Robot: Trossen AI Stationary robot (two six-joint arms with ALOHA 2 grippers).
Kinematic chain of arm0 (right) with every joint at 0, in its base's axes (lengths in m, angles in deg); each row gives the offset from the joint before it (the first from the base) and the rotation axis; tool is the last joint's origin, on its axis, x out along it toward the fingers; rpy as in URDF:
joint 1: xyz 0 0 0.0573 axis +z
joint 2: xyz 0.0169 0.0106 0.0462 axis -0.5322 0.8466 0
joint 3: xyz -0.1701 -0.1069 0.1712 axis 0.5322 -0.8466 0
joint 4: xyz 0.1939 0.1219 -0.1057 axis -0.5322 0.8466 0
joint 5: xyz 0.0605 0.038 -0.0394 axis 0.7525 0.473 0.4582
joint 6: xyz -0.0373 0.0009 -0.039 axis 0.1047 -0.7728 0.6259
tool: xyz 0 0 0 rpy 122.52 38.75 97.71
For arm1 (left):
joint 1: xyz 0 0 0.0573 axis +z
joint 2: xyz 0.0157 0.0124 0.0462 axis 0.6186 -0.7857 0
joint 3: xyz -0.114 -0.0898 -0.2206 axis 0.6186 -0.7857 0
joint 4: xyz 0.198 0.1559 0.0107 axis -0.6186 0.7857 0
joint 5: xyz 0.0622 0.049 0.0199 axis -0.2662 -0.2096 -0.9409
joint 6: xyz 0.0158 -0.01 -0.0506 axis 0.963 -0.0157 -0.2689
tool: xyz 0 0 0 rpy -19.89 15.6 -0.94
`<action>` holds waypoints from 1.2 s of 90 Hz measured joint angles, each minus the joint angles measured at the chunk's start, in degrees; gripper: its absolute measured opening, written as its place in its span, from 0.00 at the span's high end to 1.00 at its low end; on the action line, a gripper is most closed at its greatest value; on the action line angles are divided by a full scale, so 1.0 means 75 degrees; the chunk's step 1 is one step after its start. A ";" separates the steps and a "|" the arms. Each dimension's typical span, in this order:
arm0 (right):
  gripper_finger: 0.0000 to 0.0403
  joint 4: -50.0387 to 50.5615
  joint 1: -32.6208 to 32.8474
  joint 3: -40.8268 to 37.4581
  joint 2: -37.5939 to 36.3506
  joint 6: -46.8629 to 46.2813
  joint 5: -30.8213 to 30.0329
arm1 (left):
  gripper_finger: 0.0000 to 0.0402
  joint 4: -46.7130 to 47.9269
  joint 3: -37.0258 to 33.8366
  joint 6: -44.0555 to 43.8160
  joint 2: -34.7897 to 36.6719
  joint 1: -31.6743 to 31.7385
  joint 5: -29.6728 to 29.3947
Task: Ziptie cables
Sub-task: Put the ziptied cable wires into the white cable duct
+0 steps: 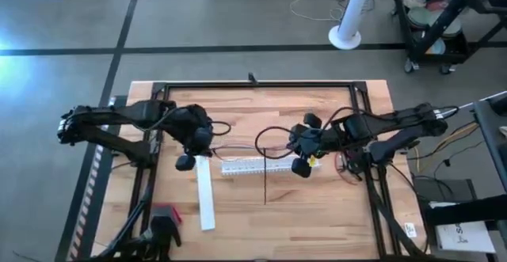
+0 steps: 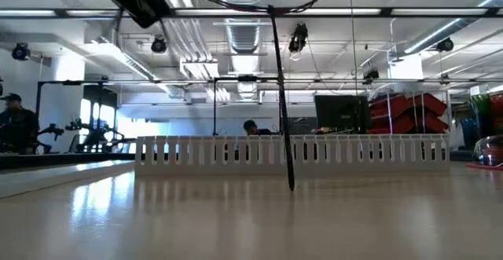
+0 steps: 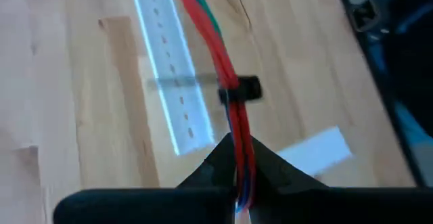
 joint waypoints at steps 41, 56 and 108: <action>1.00 -0.0041 -0.0099 -0.1552 0.0160 0.0061 -0.0593 | 1.00 -0.0769 -0.1145 -0.0319 -0.0884 0.0006 0.0829; 1.00 -0.0385 -0.0291 -0.2491 0.0221 0.0042 -0.0625 | 1.00 -0.1624 -0.1872 -0.0411 -0.1833 0.0047 0.0803; 0.99 -0.2147 -0.0425 -0.4358 0.0254 0.0035 0.0704 | 1.00 -0.2366 -0.2068 -0.0284 -0.3766 0.0006 0.0862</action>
